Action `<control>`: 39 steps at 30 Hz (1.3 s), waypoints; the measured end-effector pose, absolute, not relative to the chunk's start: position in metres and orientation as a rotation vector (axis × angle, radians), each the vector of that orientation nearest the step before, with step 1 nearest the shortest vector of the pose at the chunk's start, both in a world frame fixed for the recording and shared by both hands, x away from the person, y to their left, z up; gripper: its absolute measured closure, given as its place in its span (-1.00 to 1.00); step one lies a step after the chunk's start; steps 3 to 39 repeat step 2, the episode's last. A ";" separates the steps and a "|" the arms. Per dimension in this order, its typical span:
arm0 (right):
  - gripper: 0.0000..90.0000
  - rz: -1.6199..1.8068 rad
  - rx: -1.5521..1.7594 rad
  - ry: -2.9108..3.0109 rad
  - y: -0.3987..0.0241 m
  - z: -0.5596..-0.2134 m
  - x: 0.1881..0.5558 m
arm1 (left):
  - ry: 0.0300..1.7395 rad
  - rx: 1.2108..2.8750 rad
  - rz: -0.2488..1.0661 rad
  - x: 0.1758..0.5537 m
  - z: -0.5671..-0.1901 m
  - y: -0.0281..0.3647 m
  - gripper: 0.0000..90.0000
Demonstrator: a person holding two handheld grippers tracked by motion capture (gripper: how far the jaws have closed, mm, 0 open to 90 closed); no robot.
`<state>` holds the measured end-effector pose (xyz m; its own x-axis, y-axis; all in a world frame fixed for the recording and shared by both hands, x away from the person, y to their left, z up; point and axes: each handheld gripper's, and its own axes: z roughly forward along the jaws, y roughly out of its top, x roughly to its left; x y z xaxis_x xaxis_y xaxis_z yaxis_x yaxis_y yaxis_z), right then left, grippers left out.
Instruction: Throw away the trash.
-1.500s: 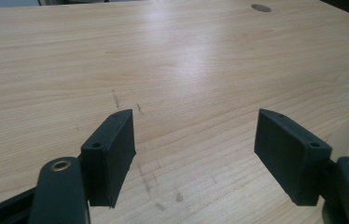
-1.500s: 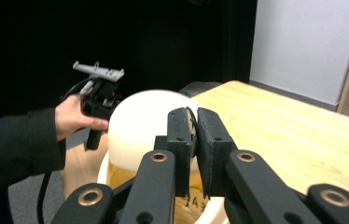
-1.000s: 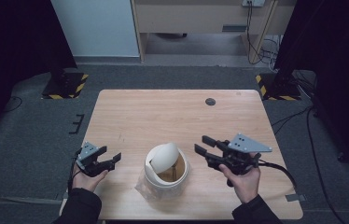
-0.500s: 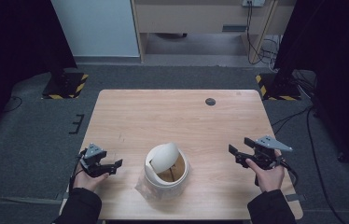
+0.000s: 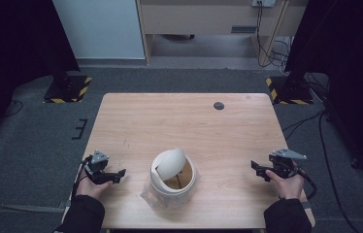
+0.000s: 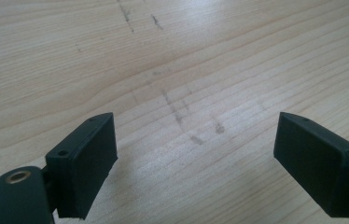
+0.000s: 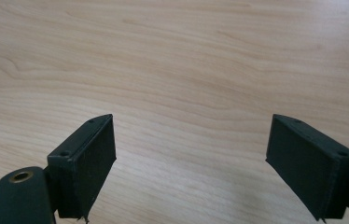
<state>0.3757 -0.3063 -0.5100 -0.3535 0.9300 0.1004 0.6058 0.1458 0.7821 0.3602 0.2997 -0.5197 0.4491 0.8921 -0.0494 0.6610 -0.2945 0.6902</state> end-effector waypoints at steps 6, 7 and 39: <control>-0.66 1.052 1.465 2.029 -0.309 -0.513 0.376 | 1.299 2.072 0.454 0.360 -0.521 0.300 -0.73; -0.66 1.052 1.465 2.029 -0.309 -0.513 0.376 | 1.299 2.072 0.454 0.360 -0.521 0.300 -0.73; -0.66 1.052 1.465 2.029 -0.309 -0.513 0.376 | 1.299 2.072 0.454 0.360 -0.521 0.300 -0.73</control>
